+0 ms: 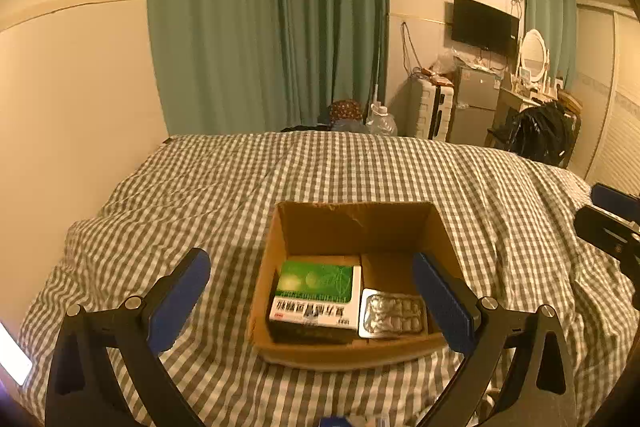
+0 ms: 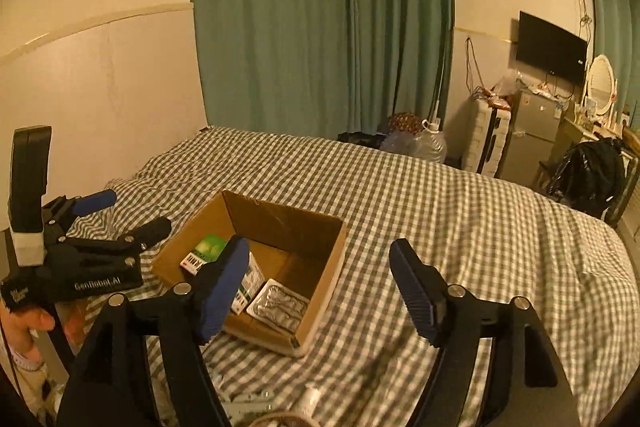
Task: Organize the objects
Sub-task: 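Lower the medicine box and blister pack into the cardboard box and release both, then grasp the clear floss jar with the left tool while the right tool grasps the tape roll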
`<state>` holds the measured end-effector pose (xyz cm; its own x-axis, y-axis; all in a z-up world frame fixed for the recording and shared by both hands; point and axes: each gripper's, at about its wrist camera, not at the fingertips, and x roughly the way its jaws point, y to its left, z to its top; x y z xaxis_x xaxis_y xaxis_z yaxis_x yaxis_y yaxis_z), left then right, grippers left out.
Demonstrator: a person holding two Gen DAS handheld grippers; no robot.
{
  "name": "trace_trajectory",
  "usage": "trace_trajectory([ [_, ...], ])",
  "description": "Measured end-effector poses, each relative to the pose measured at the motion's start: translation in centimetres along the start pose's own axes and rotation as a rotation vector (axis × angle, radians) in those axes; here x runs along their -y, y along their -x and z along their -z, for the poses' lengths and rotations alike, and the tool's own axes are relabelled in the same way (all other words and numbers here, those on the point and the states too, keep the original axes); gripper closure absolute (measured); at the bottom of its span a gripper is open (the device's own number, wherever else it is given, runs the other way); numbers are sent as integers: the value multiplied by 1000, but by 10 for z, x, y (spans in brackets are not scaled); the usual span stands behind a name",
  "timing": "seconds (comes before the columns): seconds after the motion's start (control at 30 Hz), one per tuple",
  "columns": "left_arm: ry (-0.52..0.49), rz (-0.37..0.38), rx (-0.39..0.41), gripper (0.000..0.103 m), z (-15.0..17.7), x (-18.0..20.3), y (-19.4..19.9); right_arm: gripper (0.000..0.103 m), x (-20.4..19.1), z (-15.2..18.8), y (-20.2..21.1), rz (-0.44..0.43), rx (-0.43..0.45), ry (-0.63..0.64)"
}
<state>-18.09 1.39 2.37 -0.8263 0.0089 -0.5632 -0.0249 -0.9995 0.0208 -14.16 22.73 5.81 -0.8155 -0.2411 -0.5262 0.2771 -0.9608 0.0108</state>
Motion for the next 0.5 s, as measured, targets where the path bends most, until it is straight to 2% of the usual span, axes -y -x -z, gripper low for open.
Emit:
trace_trajectory([
  [0.27, 24, -46, 7, 0, 27, -14, 51, 15, -10, 23, 56, 25, 19, 29],
  [0.5, 20, -89, -52, 0, 78, -19, 64, 12, -14, 60, 68, 52, -15, 38],
])
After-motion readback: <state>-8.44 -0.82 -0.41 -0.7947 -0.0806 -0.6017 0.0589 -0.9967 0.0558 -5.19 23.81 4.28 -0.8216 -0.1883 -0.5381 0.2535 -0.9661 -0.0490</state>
